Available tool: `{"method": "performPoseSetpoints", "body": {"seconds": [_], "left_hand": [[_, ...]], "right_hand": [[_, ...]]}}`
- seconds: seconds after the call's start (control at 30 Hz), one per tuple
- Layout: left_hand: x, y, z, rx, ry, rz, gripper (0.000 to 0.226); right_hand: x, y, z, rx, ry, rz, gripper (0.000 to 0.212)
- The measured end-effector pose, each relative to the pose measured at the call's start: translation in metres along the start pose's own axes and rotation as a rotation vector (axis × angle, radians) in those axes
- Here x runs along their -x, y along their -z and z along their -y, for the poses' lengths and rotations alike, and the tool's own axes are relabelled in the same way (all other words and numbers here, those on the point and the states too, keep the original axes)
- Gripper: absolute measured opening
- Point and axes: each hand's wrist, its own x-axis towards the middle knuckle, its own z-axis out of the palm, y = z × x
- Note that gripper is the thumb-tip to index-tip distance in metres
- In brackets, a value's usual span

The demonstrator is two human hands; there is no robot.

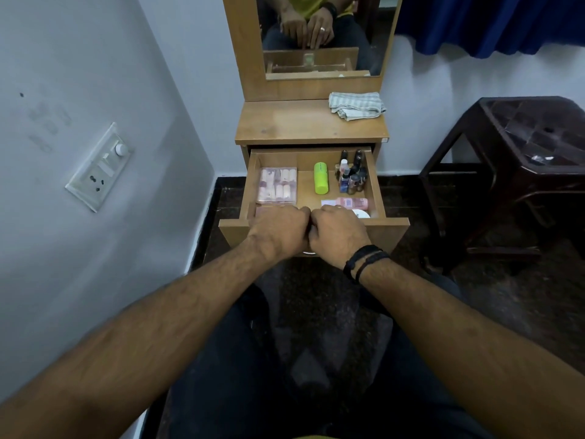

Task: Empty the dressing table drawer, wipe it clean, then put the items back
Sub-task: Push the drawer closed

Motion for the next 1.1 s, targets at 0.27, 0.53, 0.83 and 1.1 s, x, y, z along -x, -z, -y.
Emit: {"method": "performPoseSetpoints", "body": {"seconds": [0.27, 0.53, 0.83, 1.1], "left_hand": [[0.021, -0.037, -0.003, 0.048, -0.029, 0.076, 0.035], [0.023, -0.074, -0.009, -0.035, -0.073, 0.230, 0.076], [0.025, -0.083, -0.017, -0.014, 0.055, 0.354, 0.095], [0.010, -0.080, -0.019, -0.028, 0.068, 0.402, 0.097]], "right_hand": [[0.031, -0.034, -0.011, -0.068, -0.104, 0.124, 0.029], [0.039, -0.065, -0.020, -0.024, -0.110, 0.251, 0.057], [0.035, -0.079, -0.023, 0.011, -0.125, 0.297, 0.067], [0.019, -0.077, -0.026, 0.037, -0.144, 0.335, 0.076]]}}
